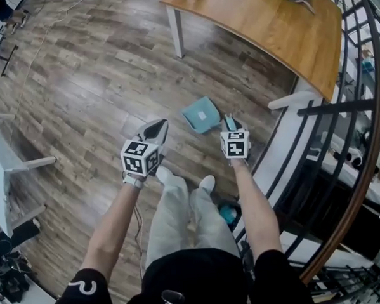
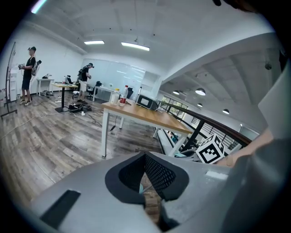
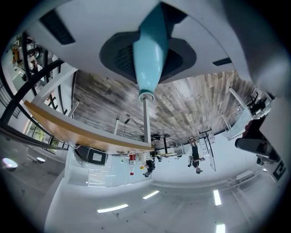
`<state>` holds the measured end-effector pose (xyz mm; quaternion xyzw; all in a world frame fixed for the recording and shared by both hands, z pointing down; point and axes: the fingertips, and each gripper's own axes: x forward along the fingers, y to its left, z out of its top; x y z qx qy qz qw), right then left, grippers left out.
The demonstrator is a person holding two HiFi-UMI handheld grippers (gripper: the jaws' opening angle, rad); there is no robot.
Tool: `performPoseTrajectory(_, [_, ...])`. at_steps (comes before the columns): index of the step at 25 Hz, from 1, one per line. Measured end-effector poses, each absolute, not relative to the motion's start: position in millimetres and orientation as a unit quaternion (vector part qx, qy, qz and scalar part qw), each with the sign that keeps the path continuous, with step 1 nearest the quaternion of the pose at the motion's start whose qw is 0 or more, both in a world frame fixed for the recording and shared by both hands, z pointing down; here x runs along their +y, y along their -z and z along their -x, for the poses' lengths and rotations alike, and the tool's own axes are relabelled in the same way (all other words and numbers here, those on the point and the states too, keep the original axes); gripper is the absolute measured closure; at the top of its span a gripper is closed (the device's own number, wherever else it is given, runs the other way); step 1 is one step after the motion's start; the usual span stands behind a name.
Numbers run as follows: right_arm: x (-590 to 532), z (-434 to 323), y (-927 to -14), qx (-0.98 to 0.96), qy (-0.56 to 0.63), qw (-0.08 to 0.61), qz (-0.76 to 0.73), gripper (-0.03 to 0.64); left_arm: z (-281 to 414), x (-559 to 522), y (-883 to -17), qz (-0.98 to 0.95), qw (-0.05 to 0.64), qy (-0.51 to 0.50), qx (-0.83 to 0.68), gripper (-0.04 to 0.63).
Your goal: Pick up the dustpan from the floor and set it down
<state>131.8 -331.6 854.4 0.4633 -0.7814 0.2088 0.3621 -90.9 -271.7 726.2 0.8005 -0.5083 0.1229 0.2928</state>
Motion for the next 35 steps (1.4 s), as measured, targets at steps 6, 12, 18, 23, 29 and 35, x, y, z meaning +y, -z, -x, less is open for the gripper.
performPoseTrajectory(6, [-331, -129, -892, -0.777, -0.207, 0.362, -0.472, 0.526, 96, -270, -754, -0.795, 0.305, -0.127, -0.508, 0.597])
performPoseTrajectory(12, [-333, -122, -915, -0.769, -0.216, 0.376, -0.471, 0.527, 108, -274, -766, -0.793, 0.314, -0.130, -0.505, 0.597])
performPoseTrajectory(18, [-325, -120, -924, -0.772, -0.222, 0.376, -0.462, 0.523, 115, -270, -783, -0.787, 0.319, -0.131, -0.511, 0.597])
performPoseTrajectory(23, [-311, -117, -935, -0.765, -0.242, 0.391, -0.451, 0.518, 120, -268, -790, -0.780, 0.332, -0.123, -0.515, 0.597])
performPoseTrajectory(29, [-294, -130, -945, -0.754, -0.256, 0.404, -0.449, 0.523, 112, -260, -793, -0.779, 0.339, -0.121, -0.513, 0.597])
performPoseTrajectory(35, [-294, -127, -943, -0.759, -0.260, 0.408, -0.436, 0.502, 115, -253, -799, -0.772, 0.346, -0.122, -0.519, 0.597])
